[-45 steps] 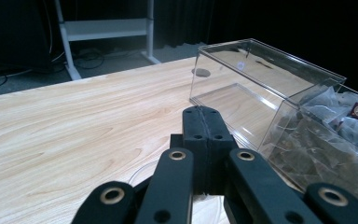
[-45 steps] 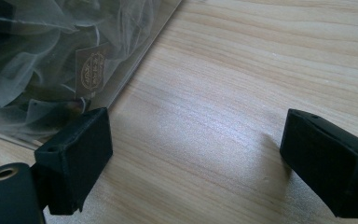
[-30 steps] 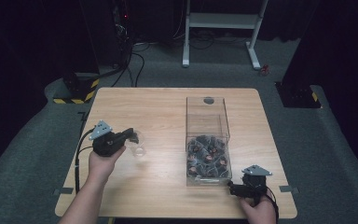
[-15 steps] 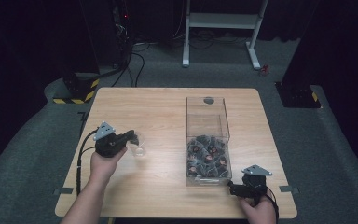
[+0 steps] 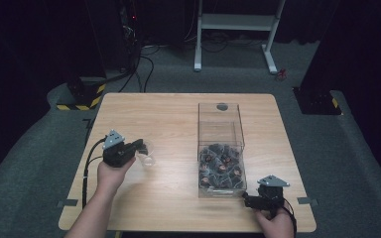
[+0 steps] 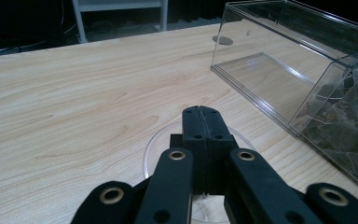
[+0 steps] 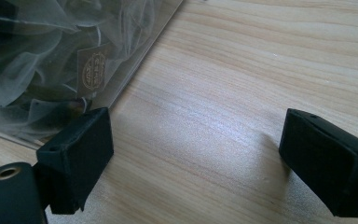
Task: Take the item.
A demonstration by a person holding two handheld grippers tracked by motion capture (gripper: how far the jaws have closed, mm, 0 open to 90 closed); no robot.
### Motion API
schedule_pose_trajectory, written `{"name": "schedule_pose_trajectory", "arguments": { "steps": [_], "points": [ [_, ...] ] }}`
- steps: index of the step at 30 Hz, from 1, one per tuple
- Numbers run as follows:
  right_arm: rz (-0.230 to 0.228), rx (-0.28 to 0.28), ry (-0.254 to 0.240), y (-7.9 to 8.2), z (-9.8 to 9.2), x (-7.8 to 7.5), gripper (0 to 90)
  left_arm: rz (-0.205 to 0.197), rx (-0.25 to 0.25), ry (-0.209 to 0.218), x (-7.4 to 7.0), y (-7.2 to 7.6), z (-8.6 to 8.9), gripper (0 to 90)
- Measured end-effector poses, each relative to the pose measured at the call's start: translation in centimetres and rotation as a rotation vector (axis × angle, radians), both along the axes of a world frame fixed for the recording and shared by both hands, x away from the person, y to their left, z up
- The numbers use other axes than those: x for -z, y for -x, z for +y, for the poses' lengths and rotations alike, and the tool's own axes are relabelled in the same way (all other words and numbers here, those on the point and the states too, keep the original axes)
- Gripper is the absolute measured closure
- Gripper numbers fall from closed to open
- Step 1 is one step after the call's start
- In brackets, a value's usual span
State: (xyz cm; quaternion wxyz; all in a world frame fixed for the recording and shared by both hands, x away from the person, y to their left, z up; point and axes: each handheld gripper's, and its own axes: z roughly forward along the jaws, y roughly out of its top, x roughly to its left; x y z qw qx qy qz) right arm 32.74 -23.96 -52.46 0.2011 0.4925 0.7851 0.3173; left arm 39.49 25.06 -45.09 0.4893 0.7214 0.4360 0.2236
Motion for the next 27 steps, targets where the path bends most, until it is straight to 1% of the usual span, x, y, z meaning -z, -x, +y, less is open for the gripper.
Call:
{"name": "schedule_pose_trajectory", "arguments": {
  "steps": [3,4,6,8,11,12,16,18,20,22,23,27],
  "points": [
    [0.0,0.0,0.0,0.0,0.0,0.0,9.5,-0.003,0.007,0.012,-0.2,0.0,0.0,79.1],
    [0.0,0.0,0.0,0.0,0.0,0.0,9.5,-0.011,0.012,0.018,-0.3,0.1,0.0,76.1],
    [0.0,0.0,0.0,0.0,0.0,0.0,9.5,-0.015,0.008,0.024,-0.5,0.2,-0.1,72.0],
    [0.0,0.0,0.0,0.0,0.0,0.0,9.5,-0.015,0.004,0.032,-0.7,0.2,-0.1,64.9],
    [-0.001,-0.002,0.001,0.0,0.0,0.0,9.6,-0.021,-0.008,0.018,-1.0,0.2,-0.2,55.6],
    [-0.002,-0.002,0.002,0.0,0.0,0.0,9.6,-0.024,-0.014,0.019,-1.0,0.3,-0.2,52.5],
    [-0.003,-0.004,0.002,0.0,0.0,0.0,9.7,-0.018,-0.011,0.015,-1.1,0.3,-0.2,44.9],
    [-0.005,-0.006,0.003,0.0,0.0,0.0,9.8,-0.007,-0.012,0.019,-1.1,0.3,-0.2,41.3],
    [-0.004,-0.006,0.002,0.0,0.0,0.0,9.9,-0.002,-0.013,0.01,-1.1,0.3,-0.2,37.6],
    [-0.004,-0.006,0.002,0.0,0.0,0.0,9.9,0.001,-0.019,0.01,-1.0,0.4,-0.1,34.6],
    [-0.004,-0.006,0.002,0.0,0.0,0.0,9.9,0.003,-0.018,0.004,-1.1,0.4,0.1,33.2],
    [-0.004,-0.005,0.002,0.0,0.0,0.0,10.0,0.014,-0.016,0.003,-1.0,0.6,0.3,29.7]
  ]
}}
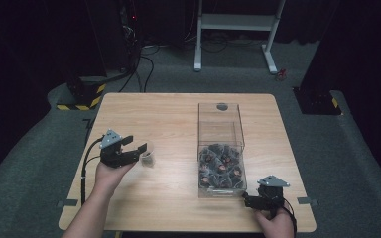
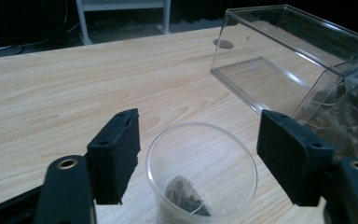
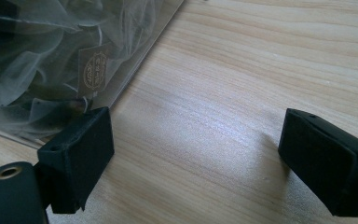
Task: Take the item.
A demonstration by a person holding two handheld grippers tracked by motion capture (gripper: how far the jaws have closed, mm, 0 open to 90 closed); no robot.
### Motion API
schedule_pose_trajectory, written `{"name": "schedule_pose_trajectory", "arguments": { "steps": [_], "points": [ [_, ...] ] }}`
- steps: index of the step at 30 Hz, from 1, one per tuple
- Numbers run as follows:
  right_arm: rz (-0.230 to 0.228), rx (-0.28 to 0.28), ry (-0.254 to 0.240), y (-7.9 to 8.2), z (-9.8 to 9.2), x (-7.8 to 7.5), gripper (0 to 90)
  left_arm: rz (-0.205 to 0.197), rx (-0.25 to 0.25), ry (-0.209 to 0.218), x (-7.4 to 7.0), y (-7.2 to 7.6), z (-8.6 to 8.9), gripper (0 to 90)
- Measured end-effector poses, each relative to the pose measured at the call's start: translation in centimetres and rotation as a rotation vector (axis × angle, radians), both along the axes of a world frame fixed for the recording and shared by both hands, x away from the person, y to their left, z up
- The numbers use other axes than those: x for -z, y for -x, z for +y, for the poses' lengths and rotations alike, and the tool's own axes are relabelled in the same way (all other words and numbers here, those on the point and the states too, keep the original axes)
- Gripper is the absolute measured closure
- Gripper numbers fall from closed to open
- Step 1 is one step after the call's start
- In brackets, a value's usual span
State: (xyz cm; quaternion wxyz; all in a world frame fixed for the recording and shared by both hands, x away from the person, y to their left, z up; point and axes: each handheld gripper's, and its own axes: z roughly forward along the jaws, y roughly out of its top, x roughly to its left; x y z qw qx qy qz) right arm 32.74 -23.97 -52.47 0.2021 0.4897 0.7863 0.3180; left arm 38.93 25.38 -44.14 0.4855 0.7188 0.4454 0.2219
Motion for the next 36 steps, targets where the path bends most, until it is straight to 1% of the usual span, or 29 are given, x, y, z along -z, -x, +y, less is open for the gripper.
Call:
{"name": "schedule_pose_trajectory", "arguments": {
  "steps": [2,3,5,8,10,15,18,19,21,22,24,25,27,28,30,31,32,33,34,35,36],
  "points": [
    [0.0,0.0,0.0,0.0,0.0,0.0,10.0,0.001,0.002,-0.002,0.1,0.1,0.2,28.5],
    [0.0,0.0,0.0,0.0,0.0,0.0,10.0,0.006,0.002,0.006,0.1,0.2,0.2,27.7],
    [0.0,0.0,0.0,0.0,0.0,0.0,10.0,0.009,0.007,-0.005,0.2,0.3,0.4,25.7],
    [0.0,0.0,0.0,0.0,0.0,0.0,10.0,0.018,0.003,0.002,0.3,0.5,0.8,23.7],
    [0.0,0.0,0.0,0.0,0.0,0.0,10.0,0.022,0.004,-0.008,0.4,0.6,1.1,22.2],
    [0.002,0.001,-0.002,0.0,0.0,0.0,10.1,0.035,-0.002,-0.012,0.8,1.2,1.9,21.8],
    [0.002,0.002,-0.002,0.0,0.0,0.0,10.1,0.05,-0.009,-0.015,1.4,1.7,2.6,21.8],
    [0.002,0.002,-0.002,0.0,0.0,0.0,10.2,0.052,-0.011,-0.027,1.6,1.8,2.8,21.8],
    [0.002,0.003,-0.002,0.0,0.0,0.0,10.1,0.057,-0.013,-0.03,1.8,1.9,3.0,21.8],
    [0.003,0.003,-0.002,0.0,0.0,0.0,10.1,0.071,-0.015,-0.037,2.3,2.2,3.3,21.8],
    [0.003,0.003,-0.002,0.0,0.0,0.0,10.2,0.088,-0.016,-0.051,2.8,2.5,3.6,21.8],
    [0.002,0.003,-0.001,0.0,0.0,0.0,10.1,0.088,-0.016,-0.062,3.1,2.6,3.8,21.8],
    [0.001,0.001,-0.001,0.0,0.0,0.0,10.2,0.094,-0.015,-0.065,3.3,2.7,3.9,21.8],
    [0.001,0.002,-0.001,0.0,0.0,0.0,10.2,0.107,-0.016,-0.067,3.7,3.1,4.1,21.9],
    [0.0,0.001,0.0,0.0,0.0,0.0,10.2,0.121,-0.015,-0.079,4.2,3.4,4.2,21.9],
    [0.002,0.003,-0.001,0.0,0.0,0.0,10.2,0.121,-0.015,-0.079,4.2,3.4,4.2,21.9],
    [0.002,0.003,-0.001,0.0,0.0,0.0,10.2,0.138,-0.01,-0.102,4.7,3.7,4.3,21.9],
    [0.002,0.003,-0.001,0.0,0.0,0.0,10.2,0.138,-0.01,-0.102,4.7,3.7,4.3,22.0],
    [0.001,0.004,-0.001,0.0,0.0,0.0,10.3,0.159,-0.013,-0.12,5.1,4.1,4.4,22.2],
    [0.001,0.004,-0.001,0.0,0.0,0.0,10.3,0.159,-0.013,-0.12,5.1,4.1,4.4,22.3],
    [0.001,0.004,-0.001,0.1,0.0,0.0,10.4,0.181,-0.011,-0.134,5.6,4.5,4.4,22.3]
  ]
}}
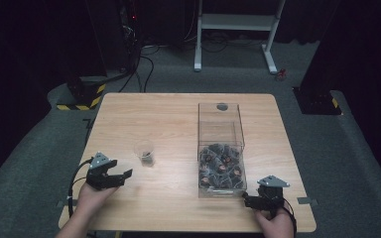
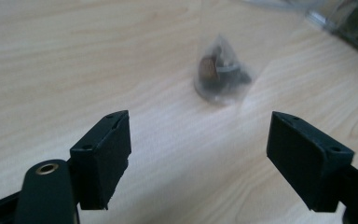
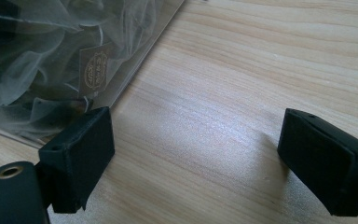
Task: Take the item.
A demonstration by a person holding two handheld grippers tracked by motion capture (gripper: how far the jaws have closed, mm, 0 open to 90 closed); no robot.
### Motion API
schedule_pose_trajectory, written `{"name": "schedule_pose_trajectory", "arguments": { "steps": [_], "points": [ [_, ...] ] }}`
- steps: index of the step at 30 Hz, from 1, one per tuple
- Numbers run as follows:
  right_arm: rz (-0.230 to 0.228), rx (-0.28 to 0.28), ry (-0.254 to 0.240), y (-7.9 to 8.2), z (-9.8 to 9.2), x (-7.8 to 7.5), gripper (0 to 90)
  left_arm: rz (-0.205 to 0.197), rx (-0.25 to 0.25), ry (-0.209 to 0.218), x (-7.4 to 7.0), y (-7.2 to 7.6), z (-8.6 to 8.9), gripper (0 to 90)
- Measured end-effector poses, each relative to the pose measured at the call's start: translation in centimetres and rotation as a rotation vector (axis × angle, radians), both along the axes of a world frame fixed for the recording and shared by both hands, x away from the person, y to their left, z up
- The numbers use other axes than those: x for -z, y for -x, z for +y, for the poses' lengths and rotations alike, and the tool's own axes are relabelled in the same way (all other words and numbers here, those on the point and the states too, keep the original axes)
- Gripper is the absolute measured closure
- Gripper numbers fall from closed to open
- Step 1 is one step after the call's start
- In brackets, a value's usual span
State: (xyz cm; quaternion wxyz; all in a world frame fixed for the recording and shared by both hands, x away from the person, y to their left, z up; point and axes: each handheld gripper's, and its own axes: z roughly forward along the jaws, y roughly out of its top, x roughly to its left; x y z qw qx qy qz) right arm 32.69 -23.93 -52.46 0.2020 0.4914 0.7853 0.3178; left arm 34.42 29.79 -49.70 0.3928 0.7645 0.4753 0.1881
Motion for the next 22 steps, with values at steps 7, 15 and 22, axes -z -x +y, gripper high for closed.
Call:
{"name": "schedule_pose_trajectory", "arguments": {
  "steps": [7,15,22],
  "points": [
    [0.0,0.0,0.0,0.0,0.0,0.0,10.5,0.051,0.003,-0.045,1.7,1.7,0.2,22.3],
    [-0.002,-0.002,0.001,0.0,0.0,0.0,10.7,0.034,0.001,-0.095,3.0,2.8,0.0,22.5],
    [0.001,-0.002,-0.003,0.0,0.0,0.0,10.5,0.015,-0.002,-0.113,3.2,3.2,-0.3,21.6]
  ]
}}
